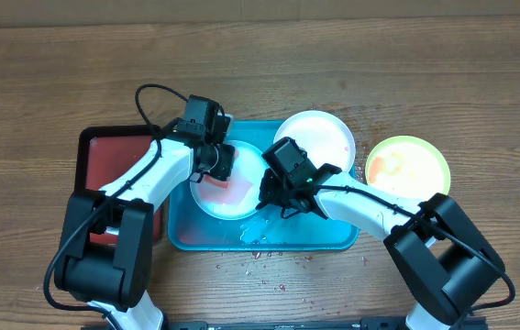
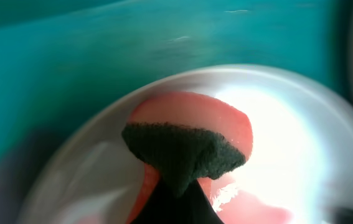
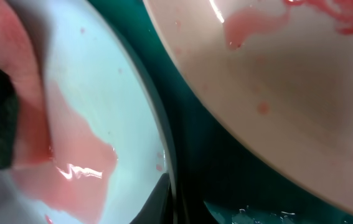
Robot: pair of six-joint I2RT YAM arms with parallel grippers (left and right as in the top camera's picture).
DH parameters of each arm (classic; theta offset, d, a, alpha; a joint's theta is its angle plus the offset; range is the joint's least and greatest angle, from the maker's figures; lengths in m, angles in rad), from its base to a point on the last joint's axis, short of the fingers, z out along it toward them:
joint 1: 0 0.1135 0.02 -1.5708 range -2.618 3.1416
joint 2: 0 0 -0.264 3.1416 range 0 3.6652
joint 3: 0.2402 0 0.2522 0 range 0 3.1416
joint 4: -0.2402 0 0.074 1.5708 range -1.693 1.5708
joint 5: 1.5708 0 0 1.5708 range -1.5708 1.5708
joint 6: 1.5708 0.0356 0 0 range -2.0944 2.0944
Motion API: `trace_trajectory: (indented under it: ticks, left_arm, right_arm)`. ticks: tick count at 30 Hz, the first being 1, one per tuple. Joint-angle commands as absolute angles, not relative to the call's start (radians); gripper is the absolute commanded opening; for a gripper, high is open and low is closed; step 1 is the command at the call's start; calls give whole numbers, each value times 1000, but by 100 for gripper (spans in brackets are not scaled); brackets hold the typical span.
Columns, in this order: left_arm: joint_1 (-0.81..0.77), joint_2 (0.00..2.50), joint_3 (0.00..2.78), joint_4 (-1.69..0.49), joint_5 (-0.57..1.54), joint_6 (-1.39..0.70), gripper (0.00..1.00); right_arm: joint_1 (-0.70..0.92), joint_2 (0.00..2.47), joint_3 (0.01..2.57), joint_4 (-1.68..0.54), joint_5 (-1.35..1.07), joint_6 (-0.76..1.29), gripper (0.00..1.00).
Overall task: Clean dirty plates on tray and stack at the side
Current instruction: 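Scrub the white plate with the sponge held in the left gripper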
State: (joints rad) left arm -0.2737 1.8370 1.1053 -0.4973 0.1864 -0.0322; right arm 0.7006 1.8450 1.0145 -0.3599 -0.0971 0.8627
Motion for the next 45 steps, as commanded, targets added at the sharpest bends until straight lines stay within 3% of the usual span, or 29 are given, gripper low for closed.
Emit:
trace_trajectory:
  ticks: [1, 7, 12, 15, 20, 27, 30, 34, 37, 41, 45]
  left_arm:
    - [-292, 1859, 1098, -506, 464, 147, 4]
    - [-295, 1859, 1098, -578, 317, 145, 4]
    - [-295, 1859, 1098, -633, -329, -261, 4]
    - [-294, 1859, 1098, -701, -517, -416, 4]
    - [-295, 1859, 1098, -773, -387, -401, 4]
    - [-296, 1859, 1098, -889, 483, 146, 4]
    - [-296, 1859, 1098, -931, 622, 252, 4]
    - [-296, 1859, 1098, -881, 577, 237, 4]
    - [-295, 1859, 1098, -772, 455, 109, 4]
    - [-295, 1859, 1098, -615, 130, -170, 4]
    - [-295, 1859, 1098, -594, -230, -402, 4]
  right_arm:
    - [709, 1861, 1018, -372, -99, 838, 4]
    - [709, 1861, 1018, -371, -106, 837, 4]
    - [709, 1861, 1018, -371, -106, 837, 4]
    - [709, 1861, 1018, -371, -106, 837, 4]
    - [709, 1861, 1018, -368, -106, 838, 4]
    - [709, 1861, 1018, -368, -107, 837, 4]
    - [709, 1861, 1018, -368, -114, 838, 4]
    - [709, 1861, 1018, -368, -118, 837, 4]
    - [709, 1861, 1018, -369, -118, 837, 4]
    - [709, 1861, 1018, -369, -122, 834, 4]
    - [709, 1861, 1018, -372, -121, 833, 4]
